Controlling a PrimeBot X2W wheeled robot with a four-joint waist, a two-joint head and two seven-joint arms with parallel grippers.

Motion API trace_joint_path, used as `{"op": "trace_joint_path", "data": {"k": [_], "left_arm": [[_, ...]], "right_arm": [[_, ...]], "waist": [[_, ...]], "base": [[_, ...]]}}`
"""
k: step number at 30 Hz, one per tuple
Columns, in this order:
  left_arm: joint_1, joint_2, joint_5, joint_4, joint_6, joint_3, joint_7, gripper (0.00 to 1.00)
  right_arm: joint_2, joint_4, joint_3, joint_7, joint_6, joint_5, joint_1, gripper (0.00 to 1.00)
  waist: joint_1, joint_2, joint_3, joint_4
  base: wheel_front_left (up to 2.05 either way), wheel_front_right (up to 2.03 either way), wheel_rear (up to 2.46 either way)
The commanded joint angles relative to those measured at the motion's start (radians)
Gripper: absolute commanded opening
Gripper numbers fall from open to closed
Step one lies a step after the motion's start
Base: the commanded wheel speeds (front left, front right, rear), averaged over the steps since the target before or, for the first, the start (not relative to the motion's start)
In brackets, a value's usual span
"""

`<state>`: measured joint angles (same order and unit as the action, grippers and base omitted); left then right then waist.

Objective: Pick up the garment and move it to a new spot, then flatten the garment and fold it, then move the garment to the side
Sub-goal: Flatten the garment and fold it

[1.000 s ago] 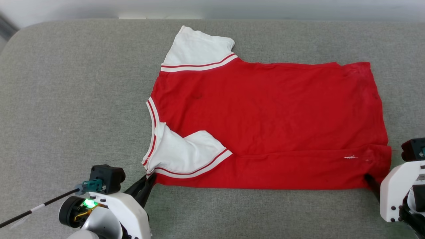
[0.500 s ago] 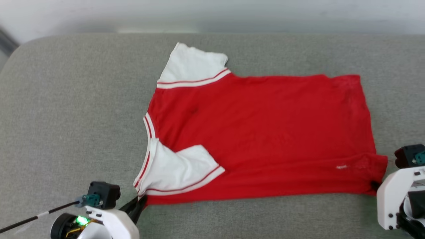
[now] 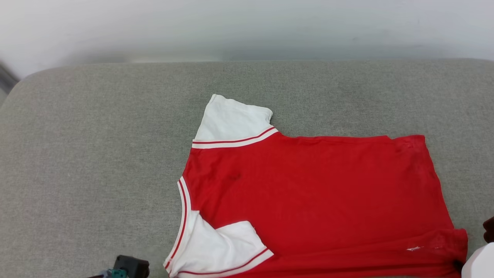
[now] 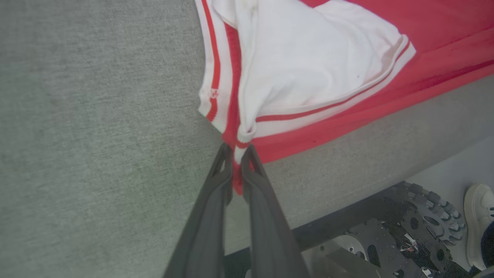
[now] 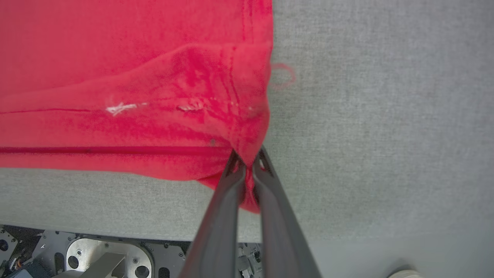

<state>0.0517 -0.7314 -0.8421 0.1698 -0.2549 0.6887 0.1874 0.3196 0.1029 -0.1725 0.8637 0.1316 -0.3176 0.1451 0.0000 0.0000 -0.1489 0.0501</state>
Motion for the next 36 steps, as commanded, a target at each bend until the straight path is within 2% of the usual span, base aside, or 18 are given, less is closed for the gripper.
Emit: {"op": "trace_joint_path", "data": {"k": [1, 4, 5, 6, 7, 8, 11, 12, 15, 20, 21, 24, 29, 31, 36], "left_arm": [[0.008, 0.006, -0.007, -0.013, 0.001, 0.004, 0.000, 0.00], [-0.002, 0.022, -0.007, -0.040, 0.015, 0.015, -0.005, 0.00], [-0.008, 0.026, -0.005, -0.051, 0.022, 0.018, -0.007, 0.05], [-0.008, 0.026, -0.005, -0.051, 0.022, 0.018, -0.007, 0.05], [-0.017, 0.029, 0.002, -0.061, 0.025, 0.020, -0.011, 0.38], [-0.029, 0.039, 0.007, -0.076, 0.034, 0.015, -0.030, 1.00], [-0.045, 0.048, 0.020, -0.087, 0.040, 0.004, -0.067, 1.00], [-0.055, 0.070, 0.011, -0.088, 0.066, -0.012, -0.122, 1.00], [-0.067, 0.070, 0.031, -0.108, 0.082, -0.038, -0.199, 1.00], [-0.089, 0.096, 0.065, -0.125, 0.083, -0.087, -0.349, 1.00], [-0.089, 0.096, 0.065, -0.125, 0.083, -0.087, -0.349, 1.00], [-0.101, 0.114, 0.090, -0.117, 0.088, -0.119, -0.419, 1.00], [-0.093, 0.162, 0.158, -0.087, 0.095, -0.190, -0.452, 1.00], [-0.079, 0.201, 0.193, -0.057, 0.099, -0.246, -0.454, 1.00], [-0.036, 0.294, 0.277, -0.017, 0.156, -0.361, -0.454, 1.00]], "right_arm": [[0.001, 0.003, -0.004, -0.004, -0.002, 0.008, 0.016, 0.00], [-0.009, -0.017, 0.011, -0.020, -0.002, 0.010, 0.015, 0.00], [-0.011, -0.027, 0.015, -0.026, -0.002, 0.012, 0.009, 0.00], [-0.011, -0.027, 0.015, -0.026, -0.002, 0.012, 0.009, 0.00], [-0.008, -0.033, 0.024, -0.036, -0.002, 0.016, 0.000, 0.20], [-0.001, -0.050, 0.041, -0.060, -0.002, 0.020, -0.015, 1.00], [0.002, -0.058, 0.051, -0.085, -0.001, 0.014, -0.030, 1.00], [0.006, -0.056, 0.052, -0.119, -0.001, 0.008, -0.047, 1.00], [0.012, -0.045, 0.056, -0.176, -0.001, 0.005, -0.068, 1.00], [0.006, -0.018, 0.036, -0.314, -0.001, 0.012, -0.114, 1.00], [0.006, -0.018, 0.036, -0.314, -0.001, 0.012, -0.114, 1.00], [-0.006, 0.001, 0.036, -0.417, -0.001, 0.008, -0.134, 1.00], [-0.030, 0.035, 0.054, -0.598, -0.001, 0.004, -0.141, 1.00], [-0.045, 0.040, 0.062, -0.665, -0.001, -0.004, -0.133, 1.00], [-0.071, 0.042, 0.076, -0.804, -0.001, 0.003, -0.120, 1.00]], "waist": [[0.0000, 0.0000, -0.002, -0.001], [0.0000, 0.0000, -0.003, -0.002], [0.0000, 0.0000, -0.004, -0.003], [0.0000, 0.0000, -0.004, -0.003], [0.0000, 0.0000, -0.004, -0.003], [0.0000, 0.0000, -0.003, -0.002], [0.0000, 0.0000, 0.000, -0.001], [0.0000, 0.0000, 0.005, 0.000], [0.0000, 0.0000, 0.016, -0.002], [0.0000, 0.0000, 0.040, -0.008], [0.0000, 0.0000, 0.040, -0.008], [0.0000, 0.0000, 0.050, -0.011], [0.0000, 0.0000, 0.062, -0.018], [0.0000, 0.0000, 0.064, -0.021], [0.0000, 0.0000, 0.058, -0.031]], "base": [[0.00, 0.00, 0.00], [0.00, 0.00, 0.00], [0.00, 0.00, 0.00], [0.00, 0.00, 0.00], [0.00, 0.00, 0.00], [0.00, 0.00, 0.00], [0.00, 0.00, 0.00], [0.00, 0.00, 0.00], [0.00, 0.00, 0.00], [0.00, 0.00, 0.00], [0.00, 0.00, 0.00], [0.00, 0.00, 0.00], [0.00, 0.00, 0.00], [0.00, 0.00, 0.00], [0.00, 0.00, 0.00]]}}
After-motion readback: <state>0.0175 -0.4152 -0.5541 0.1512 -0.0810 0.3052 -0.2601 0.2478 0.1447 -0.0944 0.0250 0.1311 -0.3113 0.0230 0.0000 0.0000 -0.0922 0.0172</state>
